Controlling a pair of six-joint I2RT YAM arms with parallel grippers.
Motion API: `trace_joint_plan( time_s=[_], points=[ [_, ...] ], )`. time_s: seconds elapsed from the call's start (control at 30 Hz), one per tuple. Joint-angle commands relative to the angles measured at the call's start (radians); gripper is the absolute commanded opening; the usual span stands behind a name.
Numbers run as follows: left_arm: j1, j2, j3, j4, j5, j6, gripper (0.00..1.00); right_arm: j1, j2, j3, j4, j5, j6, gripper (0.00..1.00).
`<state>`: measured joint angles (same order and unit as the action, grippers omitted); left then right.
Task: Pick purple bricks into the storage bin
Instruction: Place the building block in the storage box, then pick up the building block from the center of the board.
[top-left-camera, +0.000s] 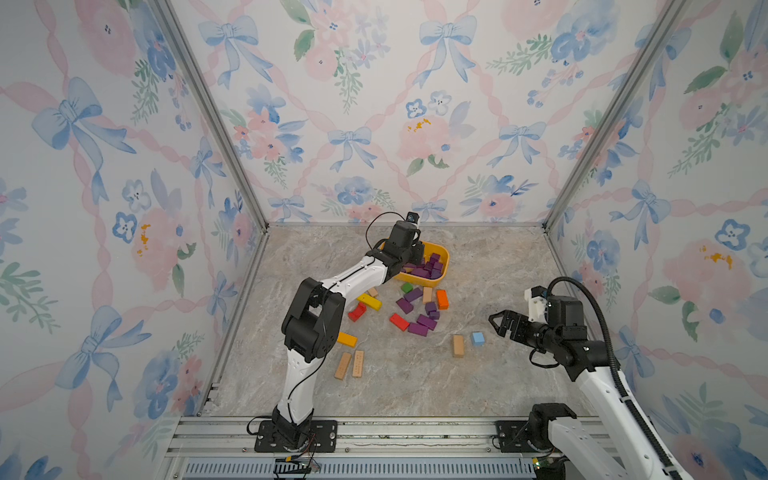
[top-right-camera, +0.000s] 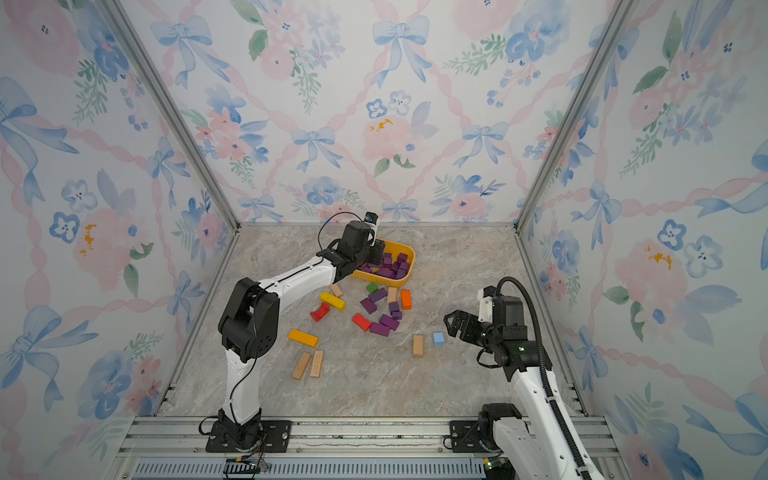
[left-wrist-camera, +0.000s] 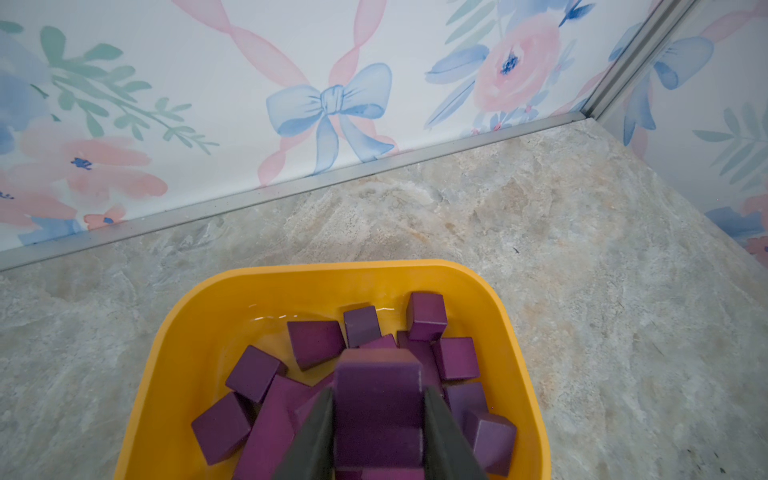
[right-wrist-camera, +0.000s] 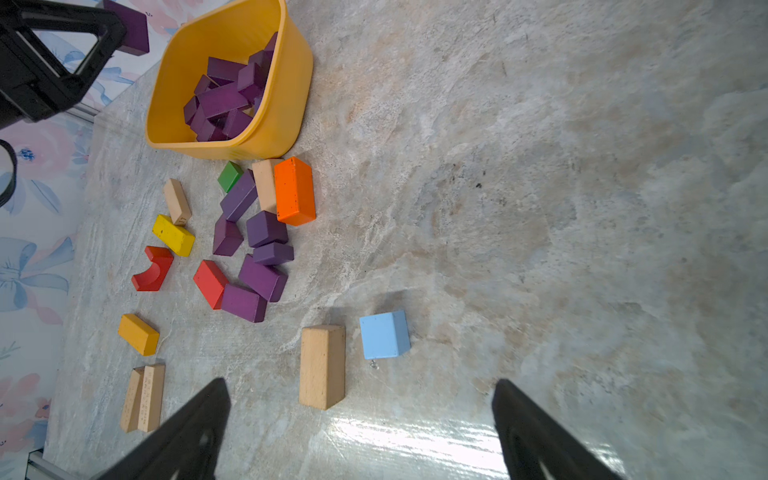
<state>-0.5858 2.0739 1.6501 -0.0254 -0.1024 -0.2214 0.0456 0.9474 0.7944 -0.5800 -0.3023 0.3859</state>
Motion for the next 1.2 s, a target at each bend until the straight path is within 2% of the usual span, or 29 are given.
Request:
trace_joint_plan(
  time_s=[0.0,0.13,0.17,0.3,0.4,0.67,0.83,0.97,1.1,1.17],
  points=[
    [0.01,0.029,0.044,-0.002,0.01,0.007,0.53,-0.009,0.013,0.011,-0.012,0.013,-0.011,0.97],
    [0.012,0.032,0.054,-0.002,-0.015,0.026,0.96,-0.012,0.027,0.024,-0.025,0.026,-0.018,0.97],
    [0.014,0.03,0.055,-0.002,-0.009,0.033,0.98,-0.012,0.03,0.025,-0.025,0.028,-0.018,0.97],
    [0.013,0.021,0.054,-0.001,0.038,0.066,0.98,-0.014,0.039,0.025,-0.018,0.029,-0.016,0.97],
    [0.013,0.015,0.057,-0.002,-0.005,0.042,0.98,-0.013,0.046,0.021,-0.012,0.029,-0.016,0.97],
    [0.005,0.023,0.083,0.003,-0.29,0.02,0.98,-0.013,0.052,0.022,-0.01,0.026,-0.009,0.97],
    [0.0,0.005,0.078,0.005,-0.26,0.116,0.98,-0.012,0.052,0.023,-0.008,0.036,-0.019,0.97],
    [-0.016,-0.011,0.062,0.009,-0.259,0.146,0.98,0.003,0.061,0.029,0.012,0.015,-0.028,0.97],
    [-0.038,-0.011,0.053,0.009,-0.249,0.178,0.98,0.071,0.062,0.044,0.044,0.04,-0.033,0.97],
    [-0.046,-0.016,0.048,0.009,-0.295,0.172,0.98,0.116,0.074,0.062,0.045,0.076,-0.035,0.97]
  ],
)
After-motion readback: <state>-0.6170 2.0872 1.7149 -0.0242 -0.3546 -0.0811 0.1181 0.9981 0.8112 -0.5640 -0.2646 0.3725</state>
